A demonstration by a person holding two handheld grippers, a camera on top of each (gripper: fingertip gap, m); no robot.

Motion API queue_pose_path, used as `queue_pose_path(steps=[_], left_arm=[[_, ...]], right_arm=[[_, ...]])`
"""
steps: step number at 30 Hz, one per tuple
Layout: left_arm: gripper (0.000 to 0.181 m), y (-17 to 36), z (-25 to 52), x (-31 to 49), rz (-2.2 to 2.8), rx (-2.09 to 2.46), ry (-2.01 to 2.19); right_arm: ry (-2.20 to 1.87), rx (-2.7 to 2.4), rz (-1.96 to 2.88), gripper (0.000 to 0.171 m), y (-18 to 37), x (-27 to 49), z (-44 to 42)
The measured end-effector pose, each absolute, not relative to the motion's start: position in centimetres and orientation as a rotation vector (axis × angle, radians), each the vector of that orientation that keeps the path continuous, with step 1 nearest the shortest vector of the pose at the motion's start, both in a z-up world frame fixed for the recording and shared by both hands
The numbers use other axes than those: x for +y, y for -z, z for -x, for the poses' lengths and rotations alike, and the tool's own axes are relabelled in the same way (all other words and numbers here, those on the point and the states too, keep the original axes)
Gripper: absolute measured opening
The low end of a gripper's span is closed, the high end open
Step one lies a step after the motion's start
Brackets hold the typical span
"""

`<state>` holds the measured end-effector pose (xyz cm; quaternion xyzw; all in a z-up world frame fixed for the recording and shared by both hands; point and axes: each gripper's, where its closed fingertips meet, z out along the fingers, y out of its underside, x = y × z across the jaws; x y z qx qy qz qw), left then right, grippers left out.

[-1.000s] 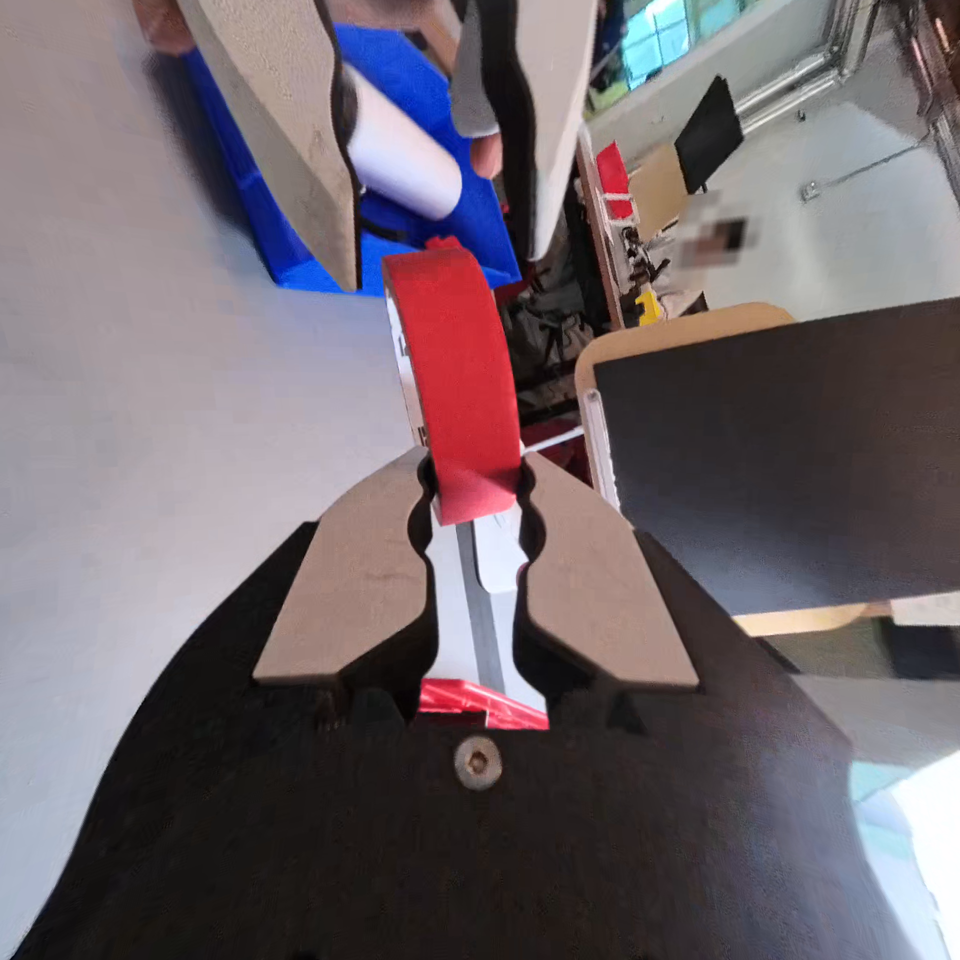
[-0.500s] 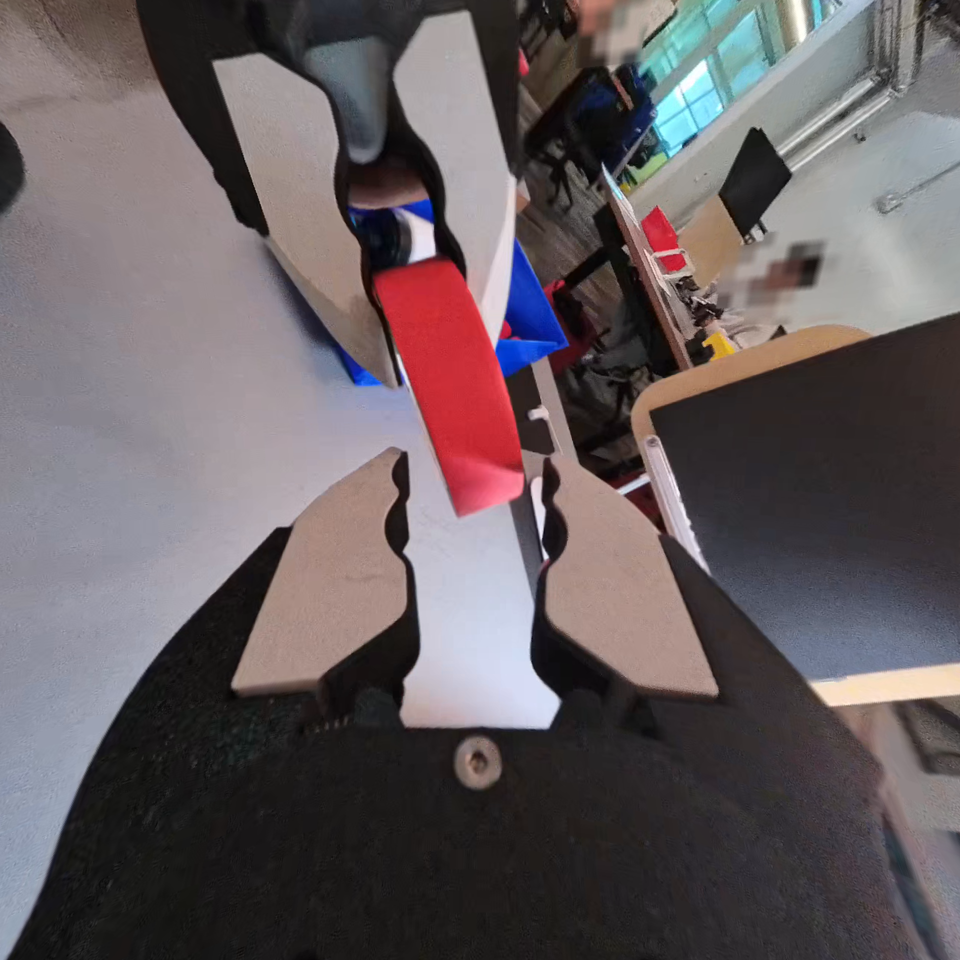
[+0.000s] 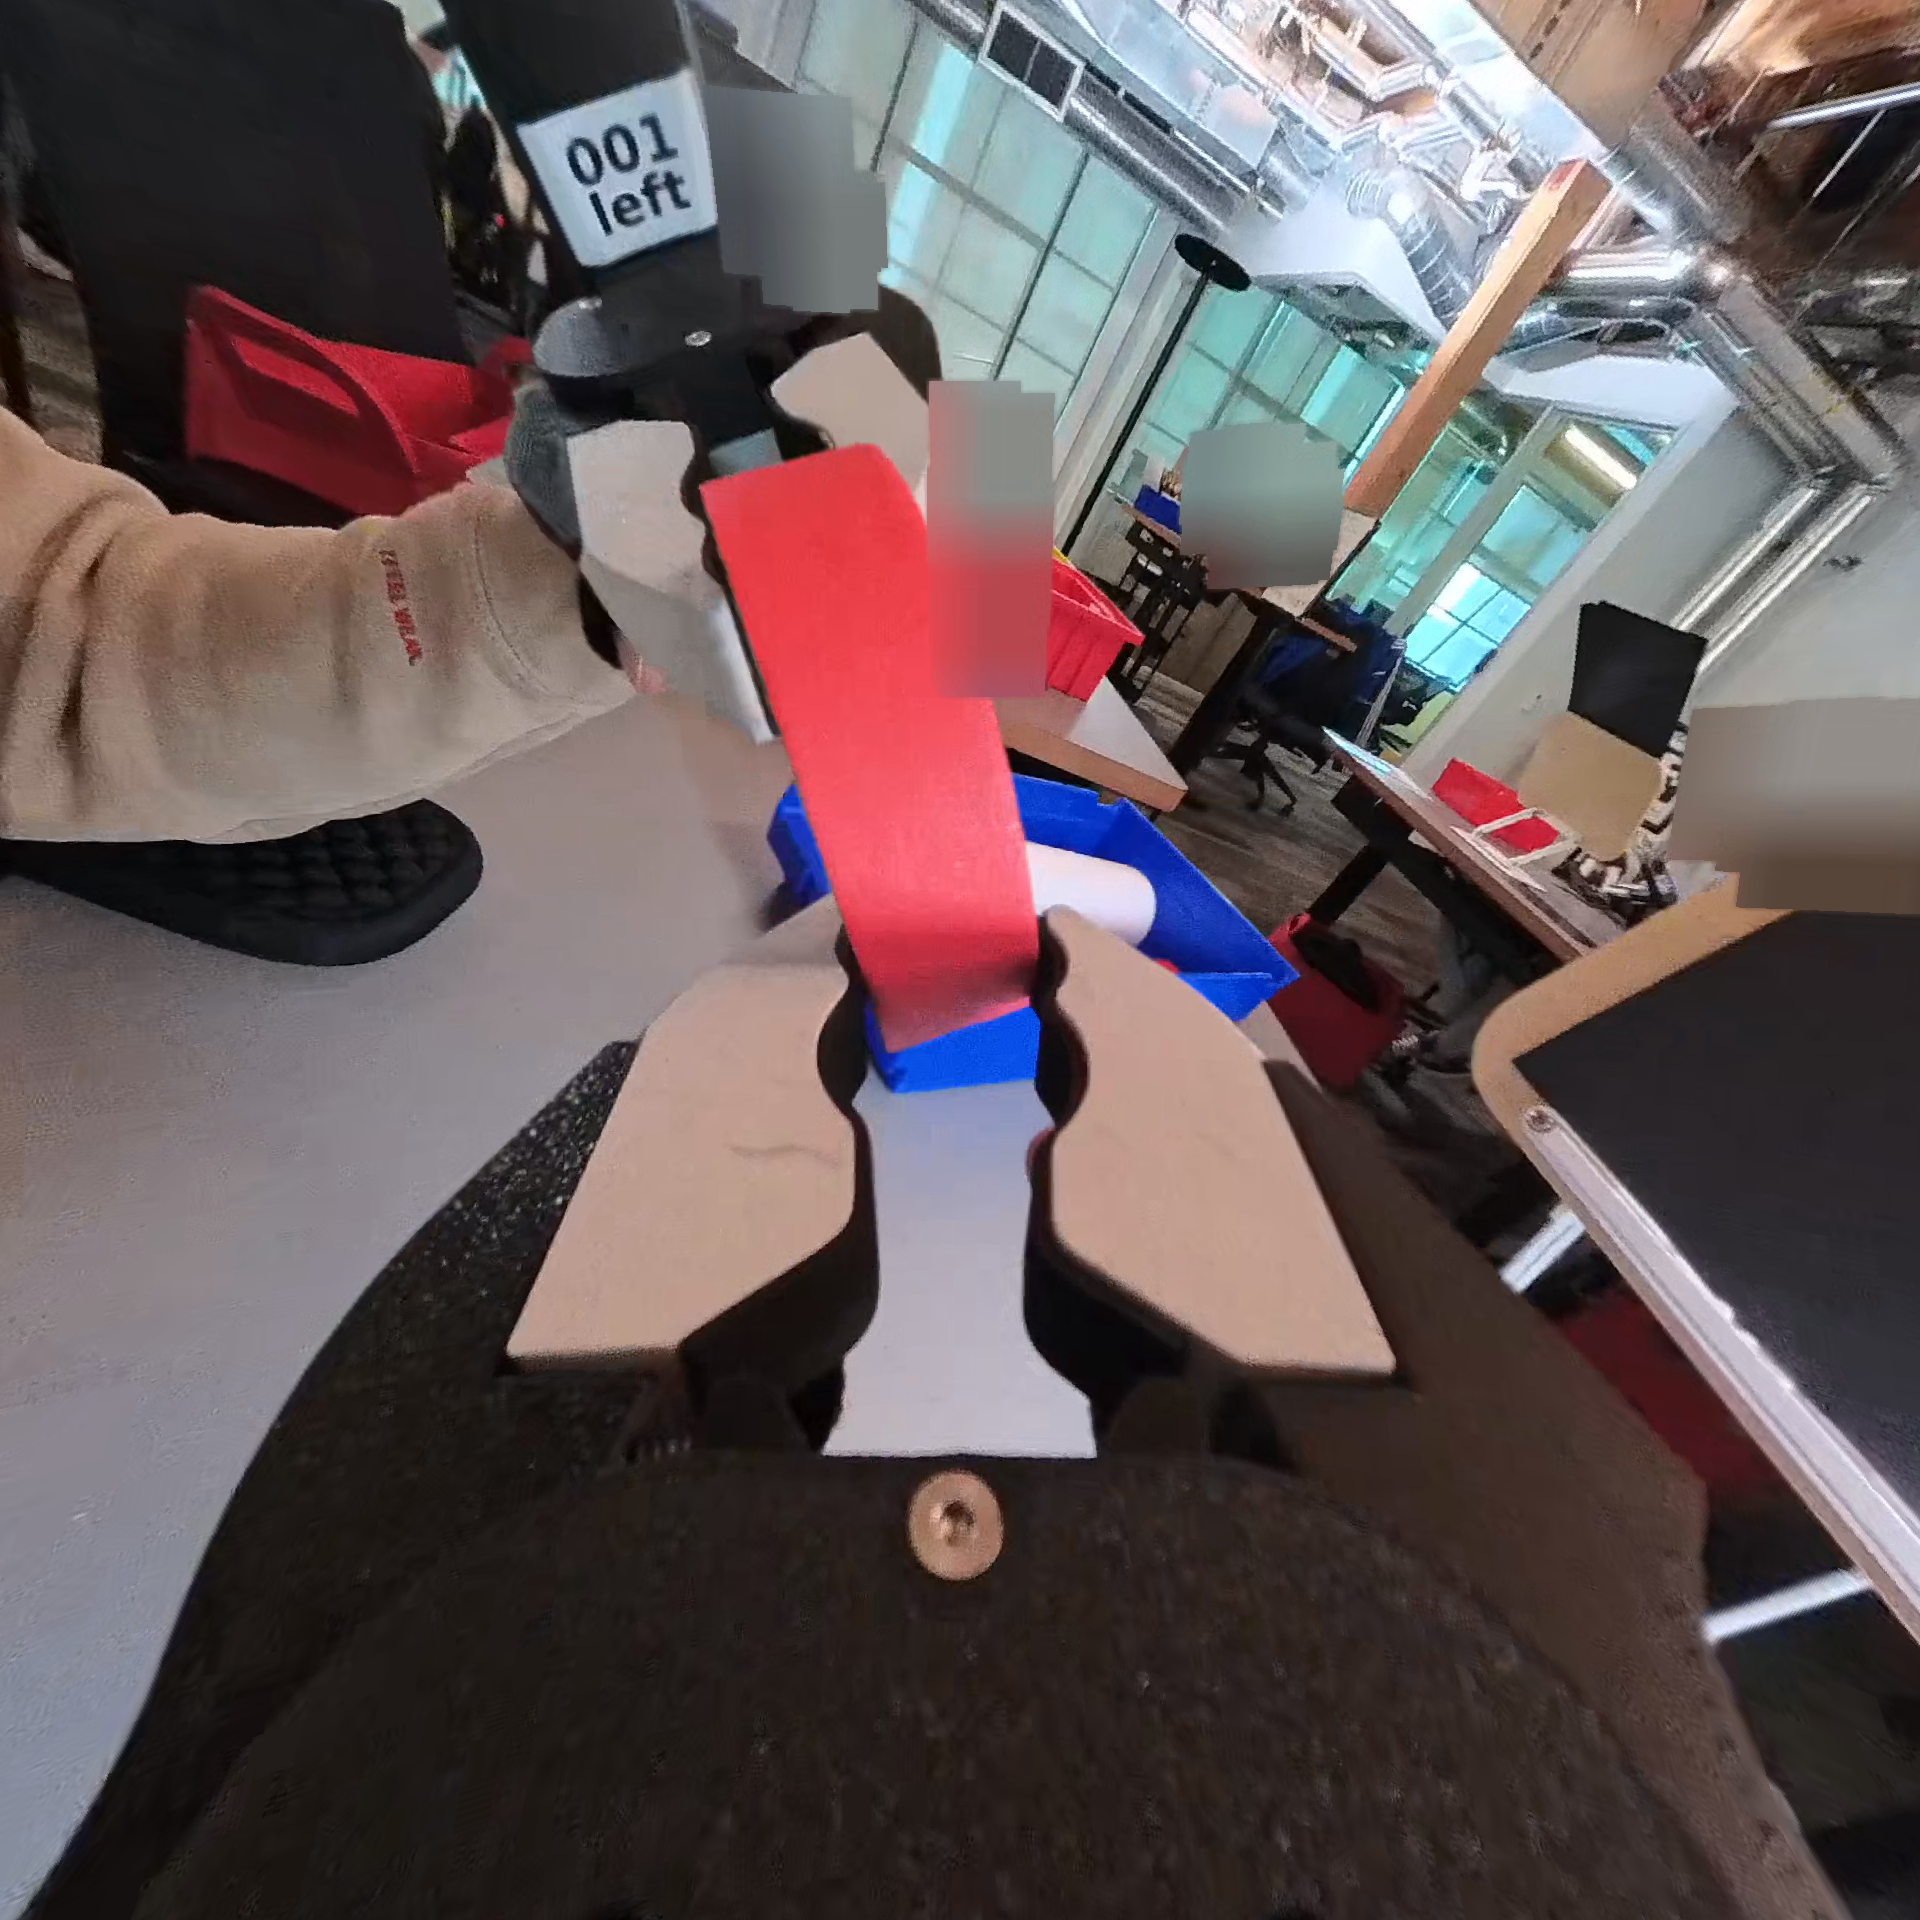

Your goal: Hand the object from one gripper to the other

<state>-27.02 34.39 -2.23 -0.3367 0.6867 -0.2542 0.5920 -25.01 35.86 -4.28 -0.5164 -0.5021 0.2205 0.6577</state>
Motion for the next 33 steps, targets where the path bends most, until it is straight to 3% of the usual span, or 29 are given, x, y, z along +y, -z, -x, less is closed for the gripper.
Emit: queue_pose_path(steps=[7,11,14,16,21,25,28,33], left_arm=[[0.045,3.7,26.4,36.6,0.931,1.603,0.413],[0.047,5.4,25.6,38.0,0.984,1.634,0.218],[0.046,7.0,25.1,38.7,1.015,1.670,0.137],[0.030,7.9,25.0,38.9,1.022,1.702,0.103],[0.030,6.2,25.3,37.9,0.950,1.679,0.201],[0.029,3.7,26.2,35.2,0.823,1.658,0.365],[0.029,2.0,26.9,33.5,0.744,1.634,0.470],[0.029,-0.3,28.0,31.3,0.654,1.590,0.631]], right_arm=[[0.132,-1.205,1.356,0.029,6.1,39.5,20.7],[0.552,-1.290,1.390,0.028,7.0,40.8,20.9],[0.637,-1.343,1.385,0.028,8.1,41.0,22.6],[0.626,-1.348,1.371,0.028,8.2,40.9,23.7],[0.364,-1.287,1.298,0.031,6.2,39.3,24.8],[-0.142,-1.193,1.229,0.052,3.6,36.5,24.6],[-0.468,-1.146,1.176,0.053,2.4,34.6,23.7],[-0.632,-1.173,1.161,0.053,3.1,33.8,24.1]])
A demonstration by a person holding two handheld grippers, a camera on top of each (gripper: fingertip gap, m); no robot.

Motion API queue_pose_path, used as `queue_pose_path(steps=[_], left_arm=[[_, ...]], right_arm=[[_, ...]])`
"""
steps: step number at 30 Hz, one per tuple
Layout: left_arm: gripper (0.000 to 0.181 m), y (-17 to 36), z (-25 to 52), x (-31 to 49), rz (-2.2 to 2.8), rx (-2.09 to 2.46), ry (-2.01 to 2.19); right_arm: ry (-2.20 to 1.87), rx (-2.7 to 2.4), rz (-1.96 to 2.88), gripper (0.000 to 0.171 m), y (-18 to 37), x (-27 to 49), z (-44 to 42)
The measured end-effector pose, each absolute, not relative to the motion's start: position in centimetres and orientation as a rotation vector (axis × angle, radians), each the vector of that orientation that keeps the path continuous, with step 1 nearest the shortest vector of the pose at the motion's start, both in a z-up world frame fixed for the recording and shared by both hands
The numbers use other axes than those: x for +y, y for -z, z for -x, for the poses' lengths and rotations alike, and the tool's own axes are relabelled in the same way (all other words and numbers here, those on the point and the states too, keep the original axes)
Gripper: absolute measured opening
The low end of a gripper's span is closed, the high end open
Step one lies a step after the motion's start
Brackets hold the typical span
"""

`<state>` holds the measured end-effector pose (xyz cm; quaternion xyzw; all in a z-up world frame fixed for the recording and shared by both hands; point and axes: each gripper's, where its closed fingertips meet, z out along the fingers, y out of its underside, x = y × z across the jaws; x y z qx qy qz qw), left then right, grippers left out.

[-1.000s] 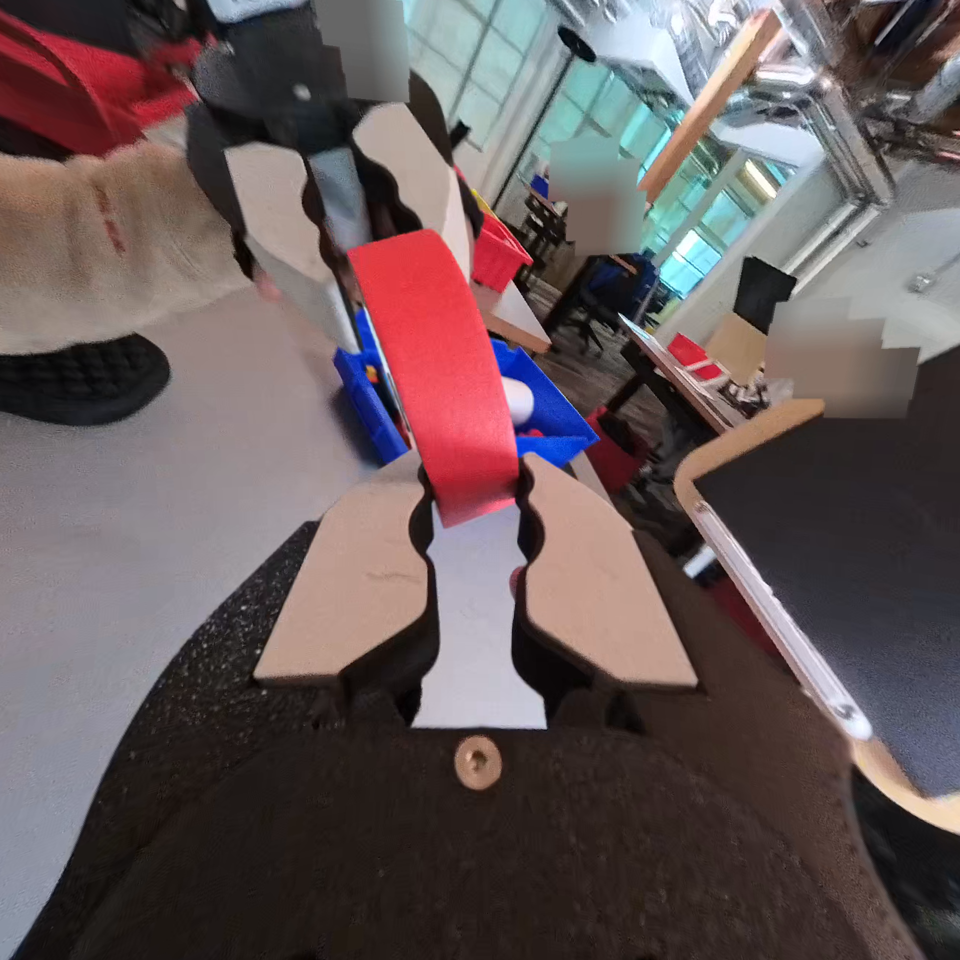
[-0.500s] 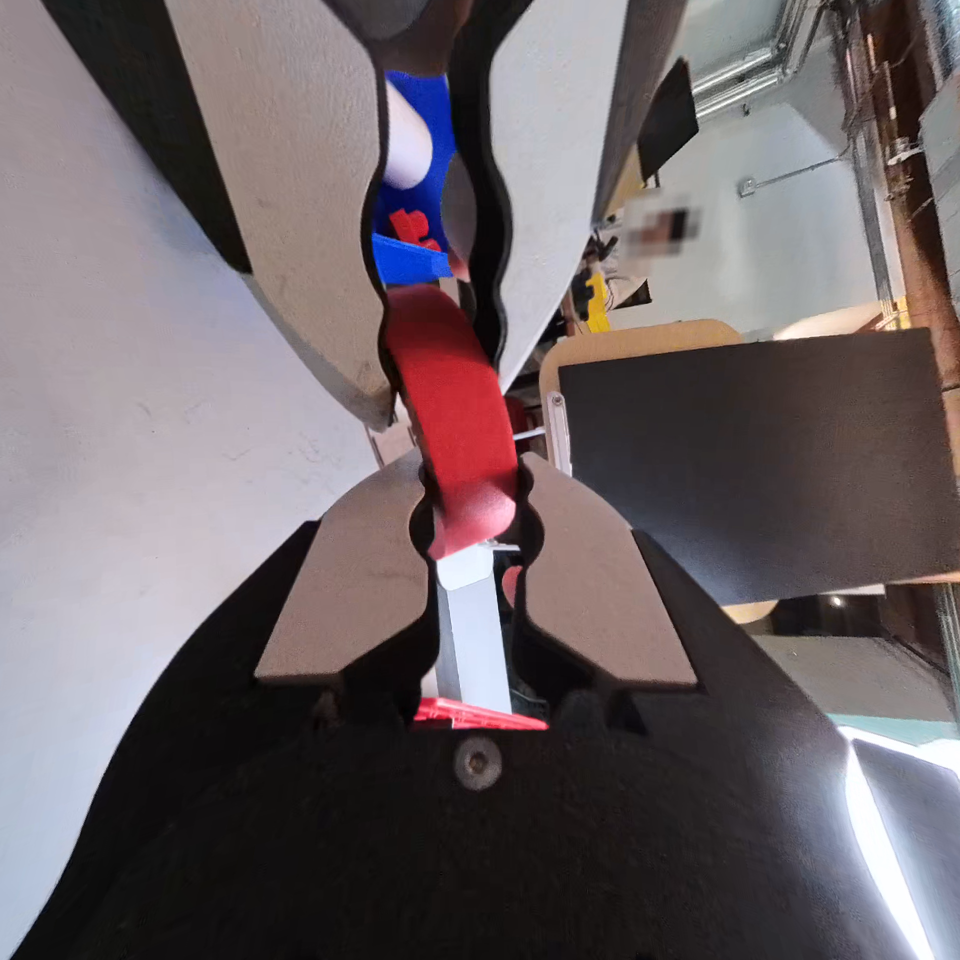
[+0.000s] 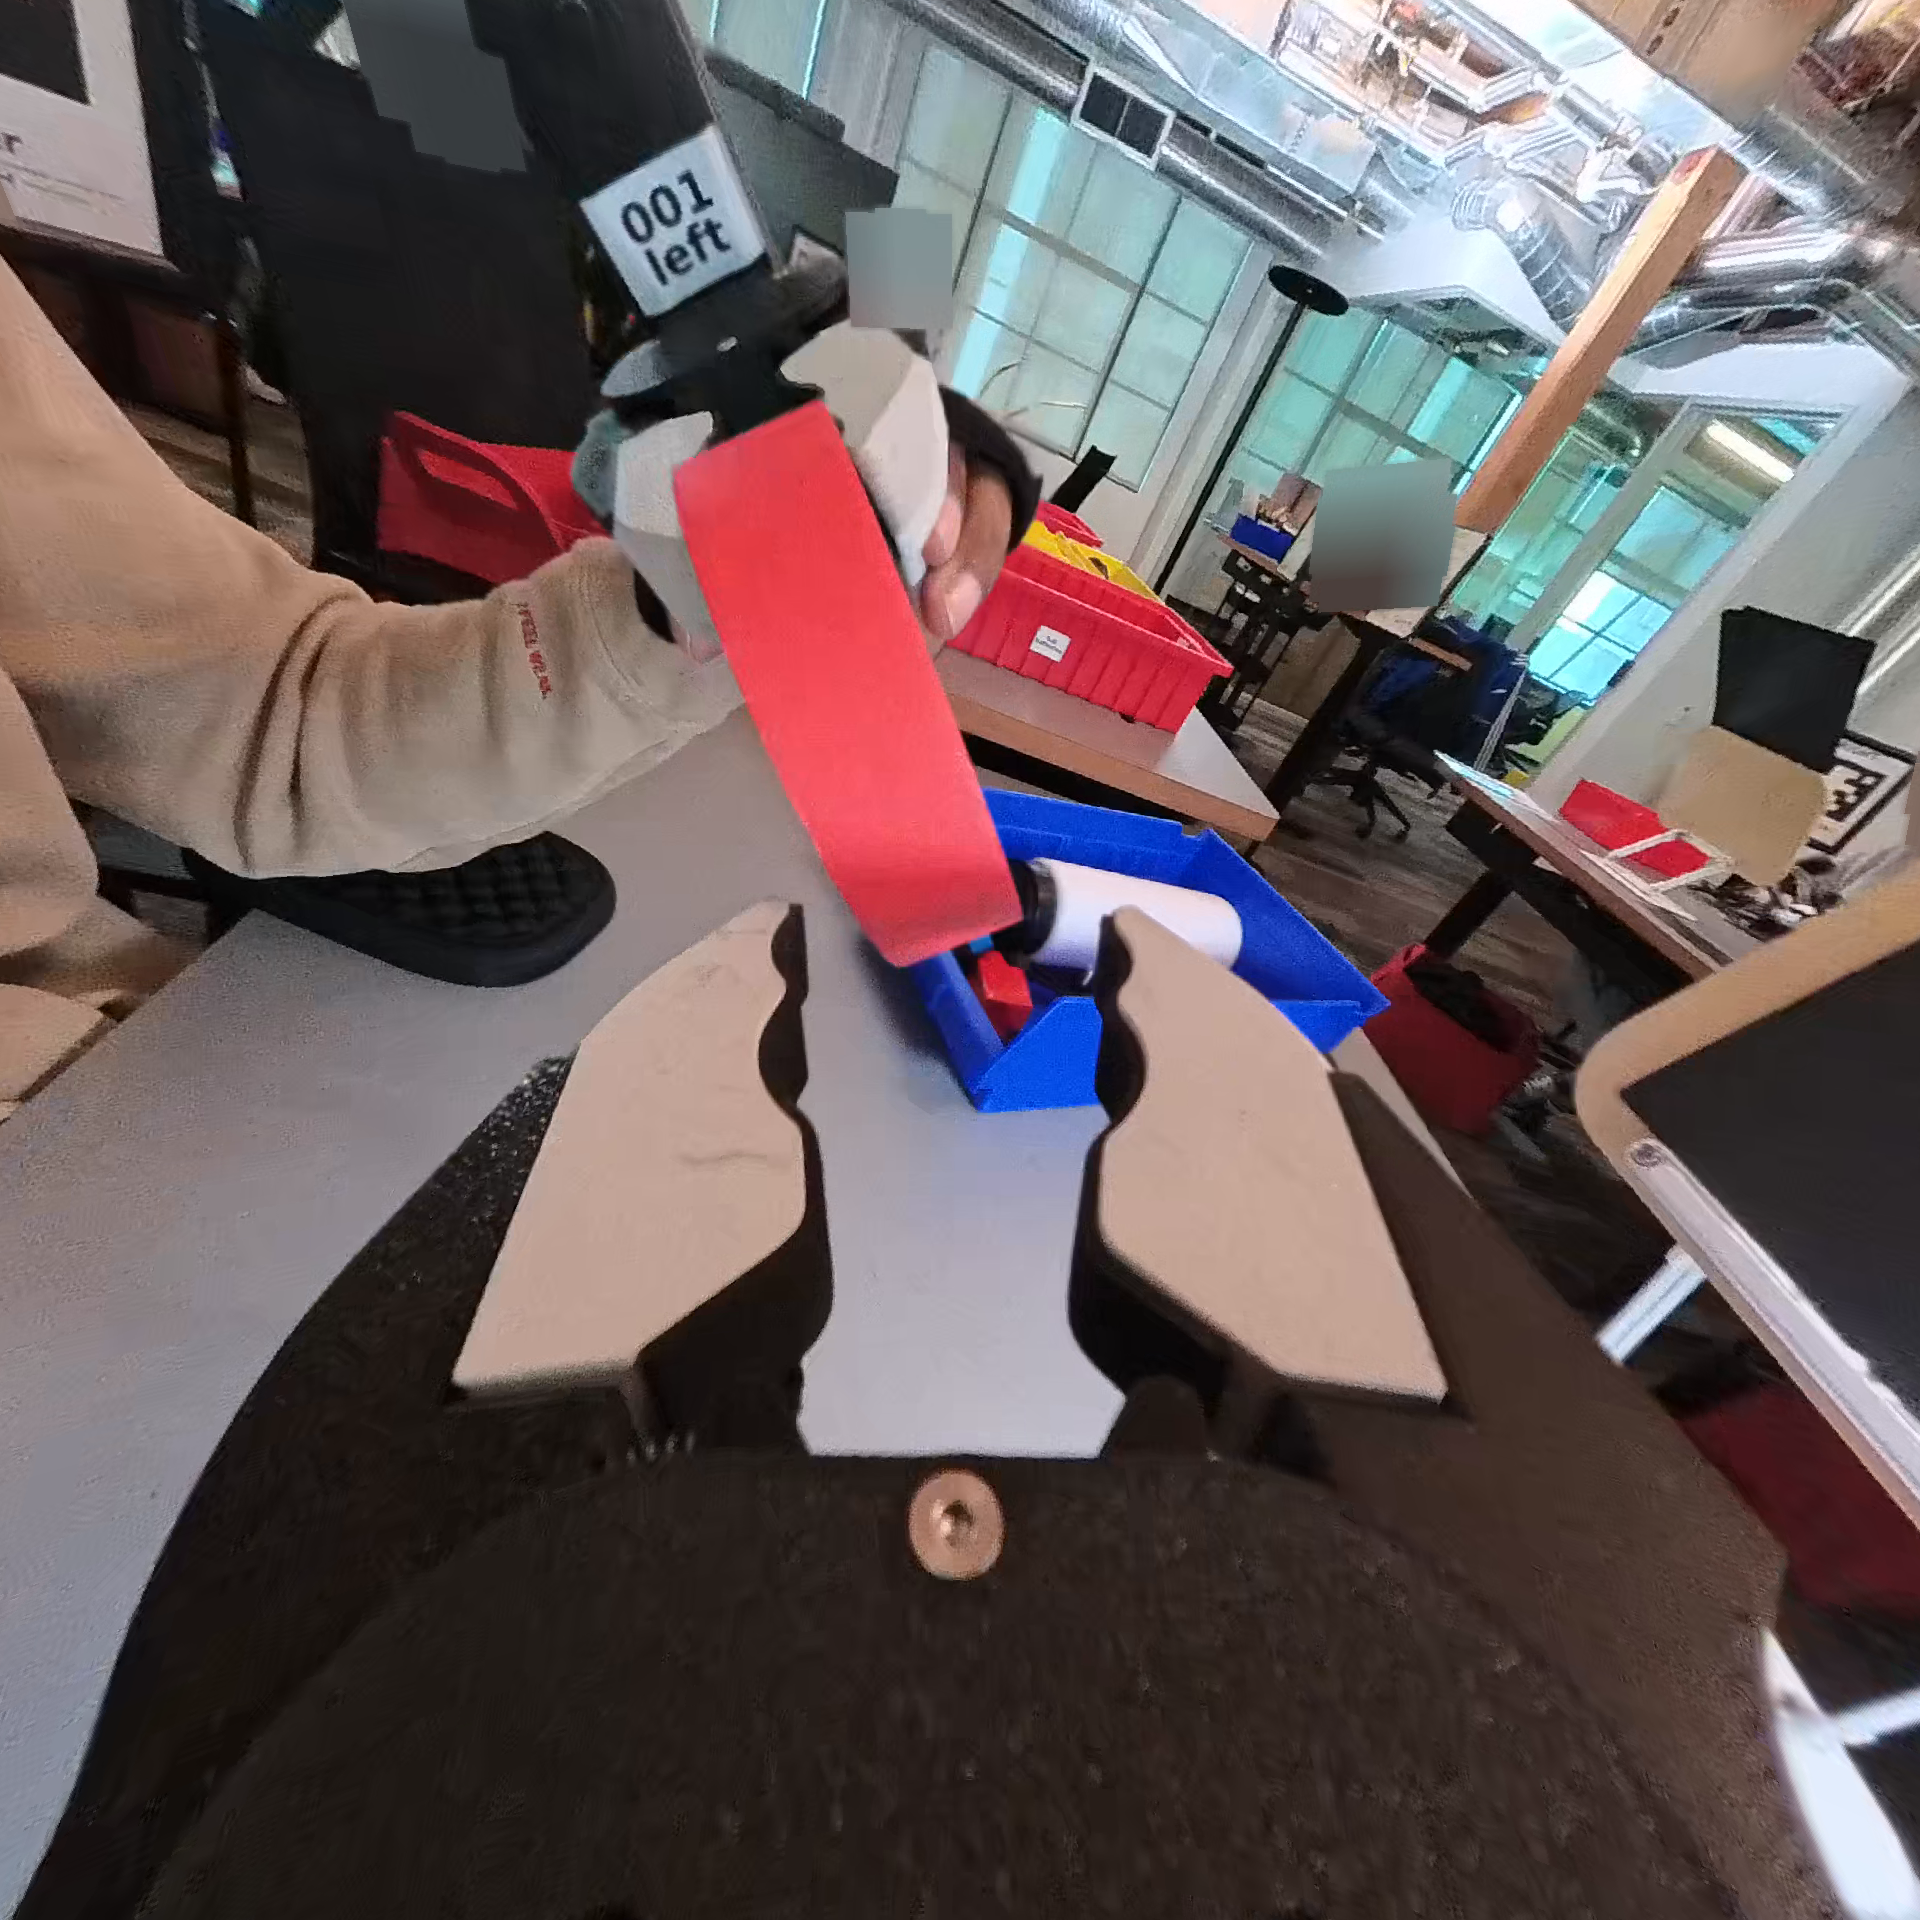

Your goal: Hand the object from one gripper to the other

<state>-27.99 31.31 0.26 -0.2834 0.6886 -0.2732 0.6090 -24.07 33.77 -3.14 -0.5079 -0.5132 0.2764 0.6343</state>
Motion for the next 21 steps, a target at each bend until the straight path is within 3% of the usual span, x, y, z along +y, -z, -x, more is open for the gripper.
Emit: queue_pose_path(steps=[4,7,15,19,21], left_arm=[[0.029,-1.1,28.3,31.0,0.647,1.549,0.736],[0.031,-0.1,28.3,33.3,0.780,1.551,0.659],[0.046,3.5,26.6,36.2,0.931,1.630,0.351],[0.047,6.4,25.7,37.2,1.002,1.709,0.236],[0.034,7.0,25.4,36.9,1.016,1.731,0.318]], right_arm=[[-0.667,-1.139,1.074,0.031,2.3,33.5,26.0],[-0.539,-1.126,1.144,0.030,2.2,34.6,25.2],[0.295,-1.255,1.331,0.028,5.0,38.5,22.8],[0.337,-1.318,1.320,0.027,5.9,38.1,25.2],[0.301,-1.309,1.299,0.026,5.2,37.5,25.8]])
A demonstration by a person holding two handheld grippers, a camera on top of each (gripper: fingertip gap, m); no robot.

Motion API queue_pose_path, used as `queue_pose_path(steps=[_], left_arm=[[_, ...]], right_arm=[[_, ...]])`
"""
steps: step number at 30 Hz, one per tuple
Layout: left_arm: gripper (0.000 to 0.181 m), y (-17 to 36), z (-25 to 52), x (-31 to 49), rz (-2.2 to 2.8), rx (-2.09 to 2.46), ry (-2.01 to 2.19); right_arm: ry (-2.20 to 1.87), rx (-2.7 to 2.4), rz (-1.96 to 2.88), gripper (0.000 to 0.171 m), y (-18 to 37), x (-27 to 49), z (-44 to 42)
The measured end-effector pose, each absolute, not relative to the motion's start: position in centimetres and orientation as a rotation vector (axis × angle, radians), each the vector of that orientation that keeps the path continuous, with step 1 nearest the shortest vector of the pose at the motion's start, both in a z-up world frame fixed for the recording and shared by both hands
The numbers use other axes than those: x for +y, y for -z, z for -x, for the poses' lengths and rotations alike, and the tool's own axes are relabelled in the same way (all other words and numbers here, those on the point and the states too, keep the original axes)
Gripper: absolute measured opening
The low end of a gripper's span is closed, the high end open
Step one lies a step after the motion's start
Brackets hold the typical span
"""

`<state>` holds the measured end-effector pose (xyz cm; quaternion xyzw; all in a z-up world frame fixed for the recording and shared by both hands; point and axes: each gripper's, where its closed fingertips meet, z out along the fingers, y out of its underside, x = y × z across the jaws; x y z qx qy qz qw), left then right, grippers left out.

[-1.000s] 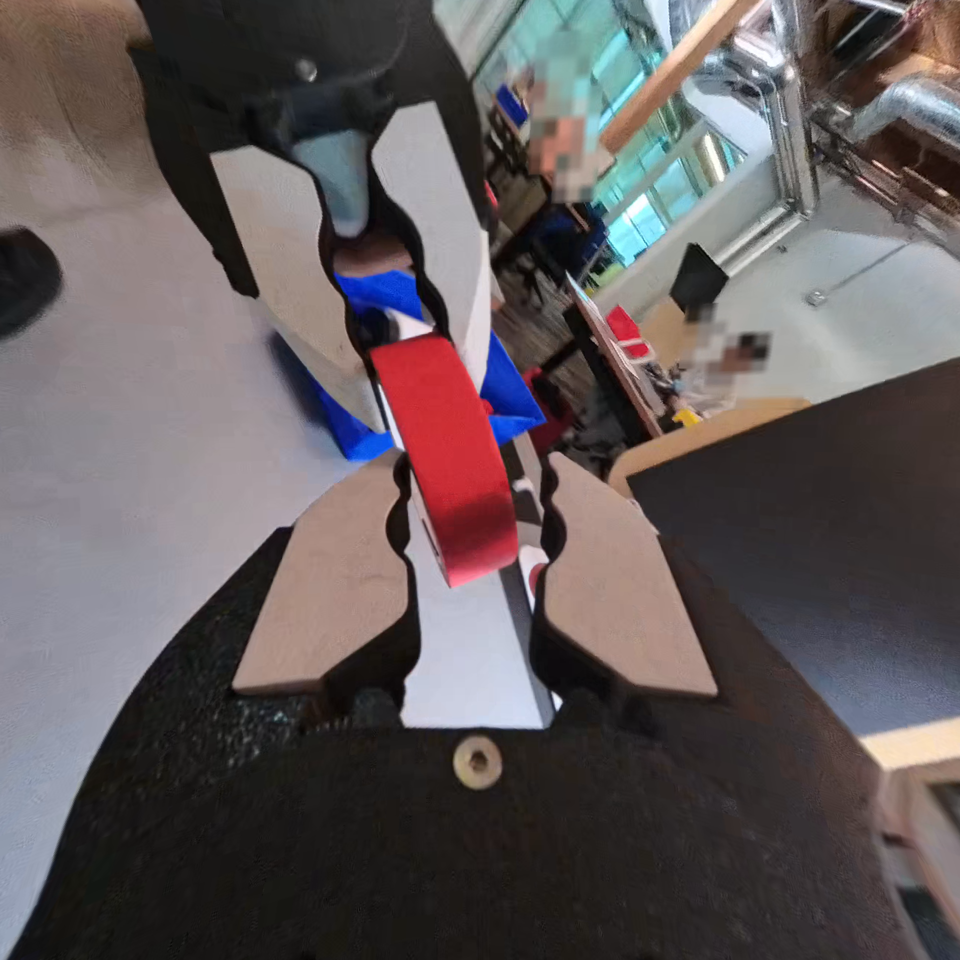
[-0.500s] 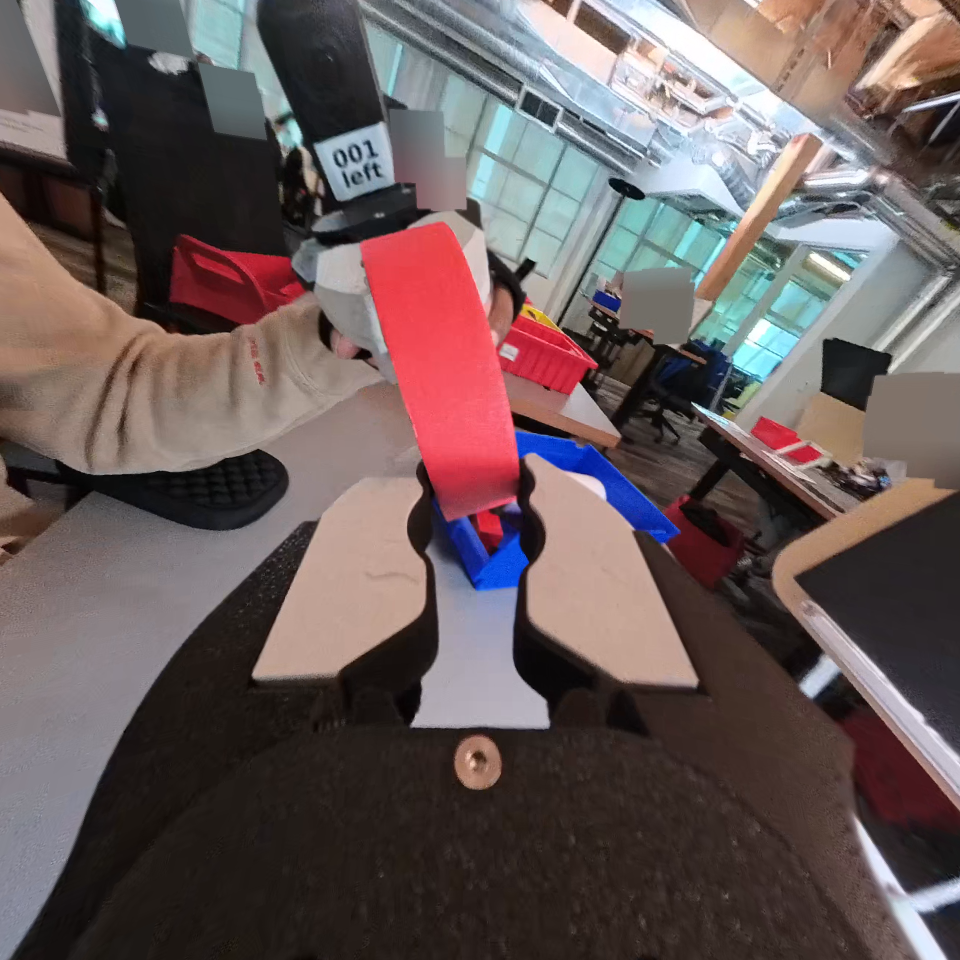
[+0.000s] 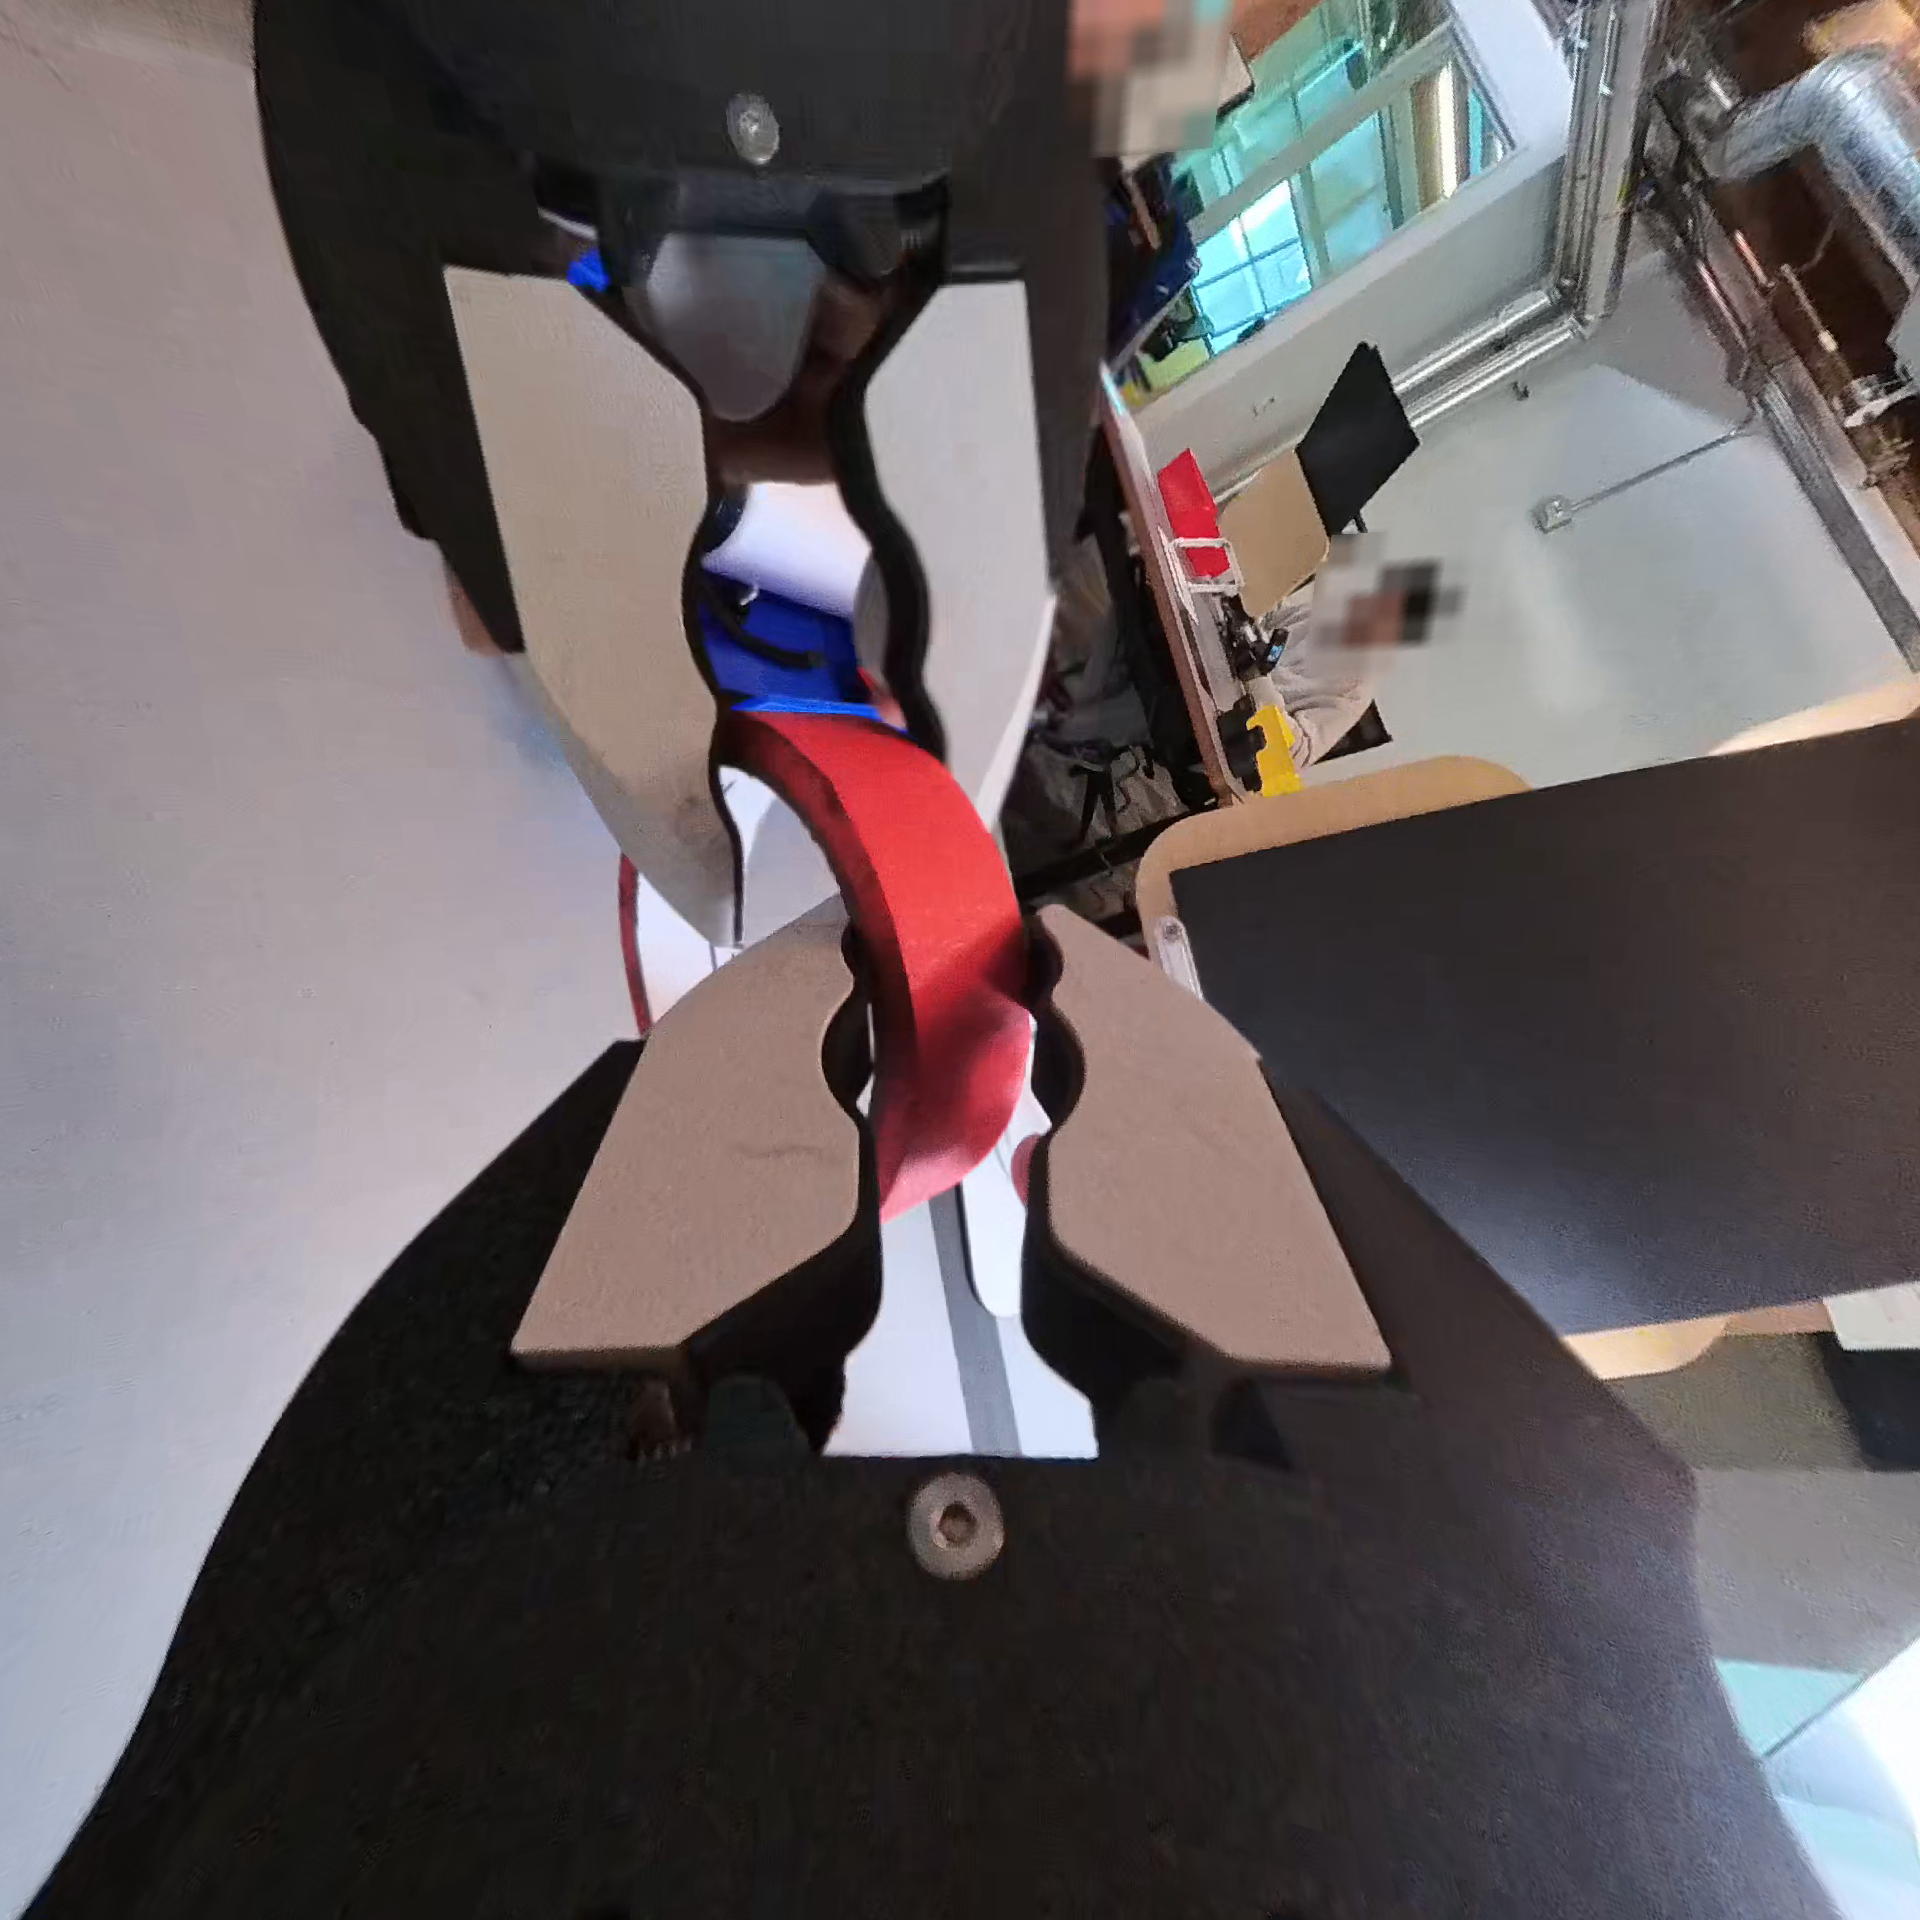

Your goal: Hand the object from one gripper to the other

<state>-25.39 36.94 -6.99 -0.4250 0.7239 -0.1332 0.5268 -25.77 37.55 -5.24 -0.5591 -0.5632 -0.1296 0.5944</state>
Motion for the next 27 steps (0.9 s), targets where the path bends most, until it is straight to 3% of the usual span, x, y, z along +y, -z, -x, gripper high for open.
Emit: queue_pose_path(steps=[5,11,13,16,21,27], left_arm=[[0.028,3.5,25.9,37.4,0.956,1.539,0.516],[0.027,-1.4,27.8,34.9,0.709,1.350,0.804],[0.027,-2.4,28.1,34.0,0.652,1.304,0.908],[0.027,-2.8,28.1,34.1,0.659,1.244,1.011],[0.034,-1.1,27.3,36.9,0.866,1.269,0.939],[0.052,-0.9,27.8,35.1,0.776,1.392,0.813]], right_arm=[[0.153,-1.154,1.237,0.035,2.3,37.1,24.8],[-0.486,-1.000,1.197,0.055,1.0,36.0,23.5],[-0.620,-1.001,1.166,0.054,1.0,35.4,24.2],[-0.693,-1.019,1.102,0.028,0.6,34.3,25.5],[-0.667,-0.973,1.200,0.027,-0.1,34.9,24.5],[-1.154,-0.917,1.326,0.028,0.6,34.2,23.6]])
